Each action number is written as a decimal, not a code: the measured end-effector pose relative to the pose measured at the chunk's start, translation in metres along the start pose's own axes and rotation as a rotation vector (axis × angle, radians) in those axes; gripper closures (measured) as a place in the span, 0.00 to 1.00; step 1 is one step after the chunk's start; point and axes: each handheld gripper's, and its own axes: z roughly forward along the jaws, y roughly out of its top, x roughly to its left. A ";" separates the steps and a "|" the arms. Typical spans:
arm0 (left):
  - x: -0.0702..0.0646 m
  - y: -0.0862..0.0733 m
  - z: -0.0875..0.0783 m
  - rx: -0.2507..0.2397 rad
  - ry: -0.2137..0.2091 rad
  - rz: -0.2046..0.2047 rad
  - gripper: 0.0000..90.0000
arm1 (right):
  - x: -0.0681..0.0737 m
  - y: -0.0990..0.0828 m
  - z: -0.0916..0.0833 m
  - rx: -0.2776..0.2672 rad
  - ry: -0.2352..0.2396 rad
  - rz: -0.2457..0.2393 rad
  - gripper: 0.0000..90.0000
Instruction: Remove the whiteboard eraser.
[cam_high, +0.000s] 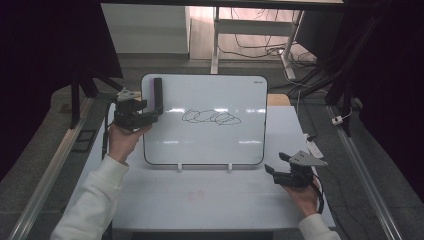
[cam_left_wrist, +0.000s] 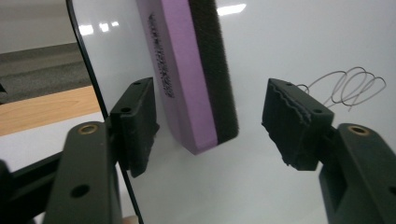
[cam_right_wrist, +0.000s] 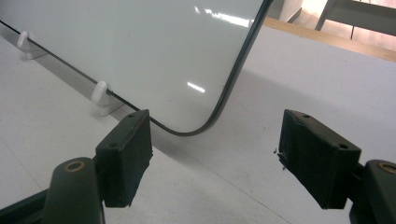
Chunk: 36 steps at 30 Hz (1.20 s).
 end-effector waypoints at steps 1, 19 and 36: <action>0.001 0.000 0.002 0.000 0.005 -0.003 0.43 | 0.000 0.000 0.000 0.000 -0.002 0.000 0.28; 0.001 0.004 0.009 -0.014 0.020 -0.017 0.63 | 0.000 0.000 0.000 0.002 -0.009 0.000 0.27; -0.004 0.003 -0.013 -0.039 0.063 0.048 0.73 | -0.001 0.000 -0.002 -0.004 -0.022 0.002 0.28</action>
